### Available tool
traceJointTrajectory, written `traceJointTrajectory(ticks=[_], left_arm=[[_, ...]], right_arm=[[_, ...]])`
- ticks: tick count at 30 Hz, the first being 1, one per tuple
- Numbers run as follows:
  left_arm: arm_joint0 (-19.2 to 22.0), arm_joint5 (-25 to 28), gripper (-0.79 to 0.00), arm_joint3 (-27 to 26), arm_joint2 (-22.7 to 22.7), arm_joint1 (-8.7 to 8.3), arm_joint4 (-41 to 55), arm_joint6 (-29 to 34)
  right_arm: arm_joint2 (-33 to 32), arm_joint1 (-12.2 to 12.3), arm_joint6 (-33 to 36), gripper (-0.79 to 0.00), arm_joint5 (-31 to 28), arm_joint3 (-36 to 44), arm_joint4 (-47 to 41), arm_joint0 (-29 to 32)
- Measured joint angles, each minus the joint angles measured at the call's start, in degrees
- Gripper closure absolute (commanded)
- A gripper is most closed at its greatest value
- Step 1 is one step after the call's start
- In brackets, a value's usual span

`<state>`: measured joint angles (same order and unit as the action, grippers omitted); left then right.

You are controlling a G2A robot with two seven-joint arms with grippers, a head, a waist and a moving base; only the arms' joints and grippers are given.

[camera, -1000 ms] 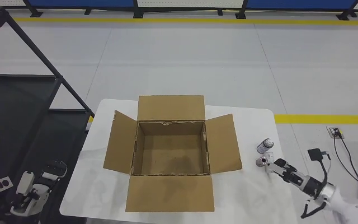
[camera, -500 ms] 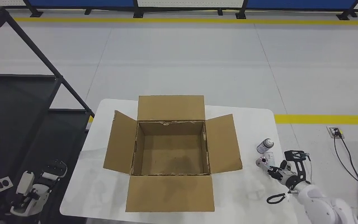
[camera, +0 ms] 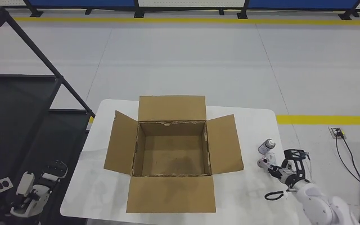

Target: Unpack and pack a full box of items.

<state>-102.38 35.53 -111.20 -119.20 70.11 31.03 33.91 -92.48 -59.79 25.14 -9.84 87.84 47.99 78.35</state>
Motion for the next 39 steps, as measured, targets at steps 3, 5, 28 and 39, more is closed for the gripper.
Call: traceJointTrajectory(ticks=[3, 5, 28, 39], left_arm=[[0.0, 0.0, -0.785, 0.0, 0.0, 0.0, 0.0, 0.0], [0.0, 0.0, -0.785, 0.0, 0.0, 0.0, 0.0, 0.0], [0.0, 0.0, -0.785, 0.0, 0.0, 0.0, 0.0, 0.0], [0.0, 0.0, -0.785, 0.0, 0.0, 0.0, 0.0, 0.0]], right_arm=[[-0.9, 0.3, -1.6, -0.785, 0.1, 1.8, 4.5, 2.1], [-1.0, 0.5, -1.4, -0.785, 0.2, 3.3, 8.1, 3.5], [4.9, 0.0, 11.4, -0.474, 4.0, -3.1, 17.6, -5.8], [7.1, -0.4, 13.7, -0.299, 4.4, -6.1, 18.2, -9.0]])
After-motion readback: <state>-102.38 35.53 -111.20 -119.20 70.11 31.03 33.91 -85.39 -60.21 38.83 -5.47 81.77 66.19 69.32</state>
